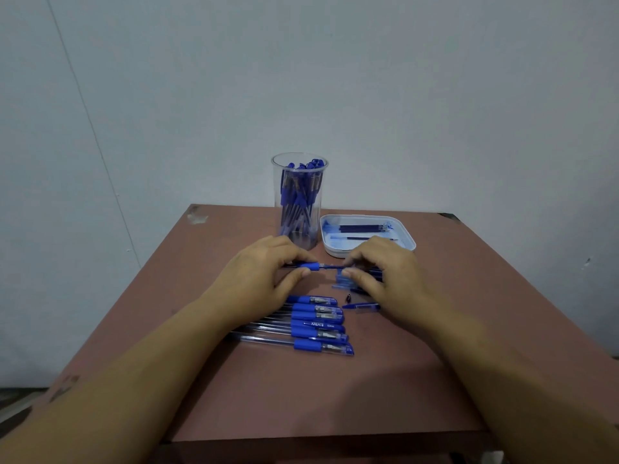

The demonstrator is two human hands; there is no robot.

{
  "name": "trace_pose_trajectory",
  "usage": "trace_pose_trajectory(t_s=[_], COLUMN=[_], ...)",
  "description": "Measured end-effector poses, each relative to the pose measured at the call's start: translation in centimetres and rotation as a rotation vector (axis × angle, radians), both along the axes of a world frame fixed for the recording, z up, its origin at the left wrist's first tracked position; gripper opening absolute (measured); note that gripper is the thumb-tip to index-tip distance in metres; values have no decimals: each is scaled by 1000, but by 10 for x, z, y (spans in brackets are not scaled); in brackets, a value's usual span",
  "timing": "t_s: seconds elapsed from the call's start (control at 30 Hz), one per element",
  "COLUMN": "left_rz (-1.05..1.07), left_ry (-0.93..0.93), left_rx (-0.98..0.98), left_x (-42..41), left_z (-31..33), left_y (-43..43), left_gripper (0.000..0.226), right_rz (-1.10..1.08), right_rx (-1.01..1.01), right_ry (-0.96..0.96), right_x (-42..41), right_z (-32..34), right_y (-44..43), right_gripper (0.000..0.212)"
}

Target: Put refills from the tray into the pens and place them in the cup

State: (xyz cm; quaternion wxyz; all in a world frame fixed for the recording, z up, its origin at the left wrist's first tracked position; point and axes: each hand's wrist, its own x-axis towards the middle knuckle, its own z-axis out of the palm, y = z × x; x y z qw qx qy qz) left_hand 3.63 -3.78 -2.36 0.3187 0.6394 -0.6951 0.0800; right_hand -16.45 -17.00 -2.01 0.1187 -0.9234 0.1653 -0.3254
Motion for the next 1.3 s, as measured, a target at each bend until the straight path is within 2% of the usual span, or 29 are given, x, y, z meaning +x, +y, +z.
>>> trace_pose_trajectory(t_s=[0.13,0.3,0.4,0.53,0.77,0.83,0.93,1.0,1.3], left_rz=[-3,-3,6,16,28,30,28,28,-20], left_ry=[5,1,4,11,-2,-2,4,4,34], left_rx=[-15,-18,-14,-29,-8,-6,-5,-4,-35], left_x=[-1,-1,1,3,3,3,3,2,-3], left_z=[1,0,-1,-1,0,0,0,0,1], left_y=[0,0,0,-1,-1,-1,0,0,0], left_gripper=[20,20,20,19,21,21,21,21,18], right_rz=[21,27,26,-1,9,-5,-34,-43,114], right_rx=[-15,9,35,72,135,203,255,238,314], right_ry=[-22,-16,12,149,336,276,3,-91,-147], right_x=[1,2,4,-6,-6,-5,-3,-2,5], right_z=[-1,-1,-4,2,5,5,5,5,5], right_y=[1,2,0,-3,1,1,2,4,19], right_gripper=[15,9,22,27,12,6,7,9,26])
